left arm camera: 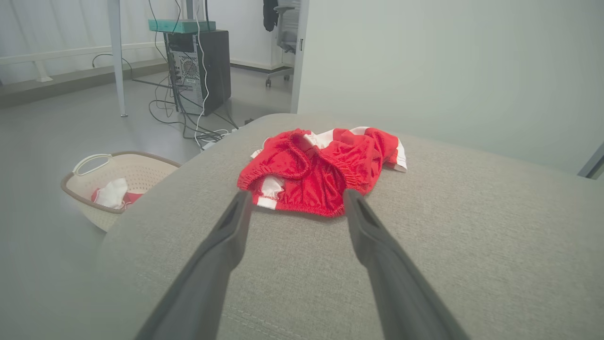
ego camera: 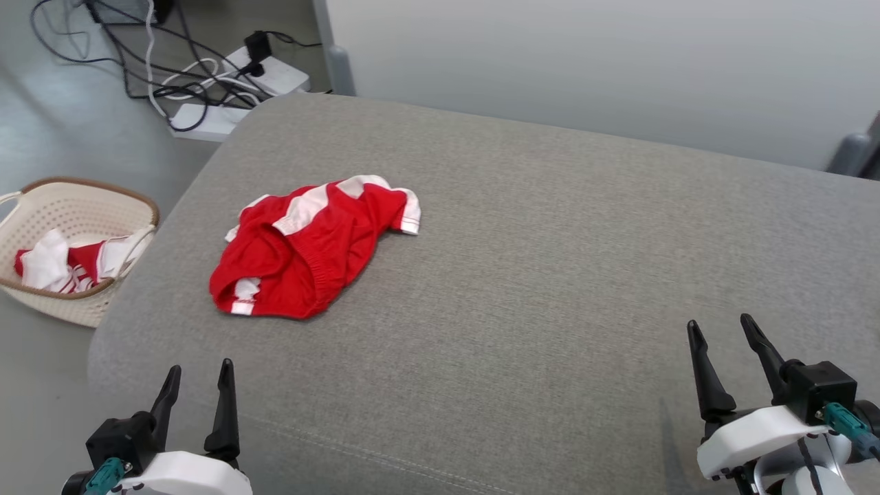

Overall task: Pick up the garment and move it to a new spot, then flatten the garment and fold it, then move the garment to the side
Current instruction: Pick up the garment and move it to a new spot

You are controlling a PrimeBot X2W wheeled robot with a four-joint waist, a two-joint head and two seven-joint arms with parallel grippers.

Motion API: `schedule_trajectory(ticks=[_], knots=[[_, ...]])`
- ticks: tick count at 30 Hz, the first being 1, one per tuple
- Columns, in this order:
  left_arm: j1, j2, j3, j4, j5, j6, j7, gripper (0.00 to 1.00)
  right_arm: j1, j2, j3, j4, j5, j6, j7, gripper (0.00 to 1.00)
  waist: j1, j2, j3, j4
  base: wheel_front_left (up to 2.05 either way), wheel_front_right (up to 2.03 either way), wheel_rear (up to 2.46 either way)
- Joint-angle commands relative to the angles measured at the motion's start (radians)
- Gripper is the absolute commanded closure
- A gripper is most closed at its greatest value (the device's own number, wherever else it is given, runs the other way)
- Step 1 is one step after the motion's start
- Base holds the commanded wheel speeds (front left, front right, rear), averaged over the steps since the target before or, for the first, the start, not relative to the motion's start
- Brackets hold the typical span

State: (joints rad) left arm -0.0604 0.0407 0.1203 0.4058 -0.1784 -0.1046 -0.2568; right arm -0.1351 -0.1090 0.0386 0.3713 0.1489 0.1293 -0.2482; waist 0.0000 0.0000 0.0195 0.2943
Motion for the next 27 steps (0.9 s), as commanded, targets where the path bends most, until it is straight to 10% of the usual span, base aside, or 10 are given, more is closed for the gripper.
schedule_trajectory(ticks=[1,10,27], knots=[[-0.012,0.01,0.039,-0.016,-0.007,0.006,-0.005,0.0,-0.042,-0.01,0.029,-0.017,0.004,0.001,-0.013,0.0,0.0,0.0,0.006,0.067,0.0,0.0,0.0],[-0.016,0.01,0.046,0.019,-0.035,0.015,-0.005,0.0,-0.054,-0.012,0.095,0.001,0.016,0.001,-0.013,0.0,0.0,0.0,0.022,0.13,0.0,0.0,0.0],[-0.282,0.113,0.009,0.229,-0.051,-0.025,-0.005,0.0,-0.113,-0.056,0.145,0.002,0.019,0.001,-0.007,0.0,0.0,0.0,0.171,0.037,0.0,0.0,0.0]])
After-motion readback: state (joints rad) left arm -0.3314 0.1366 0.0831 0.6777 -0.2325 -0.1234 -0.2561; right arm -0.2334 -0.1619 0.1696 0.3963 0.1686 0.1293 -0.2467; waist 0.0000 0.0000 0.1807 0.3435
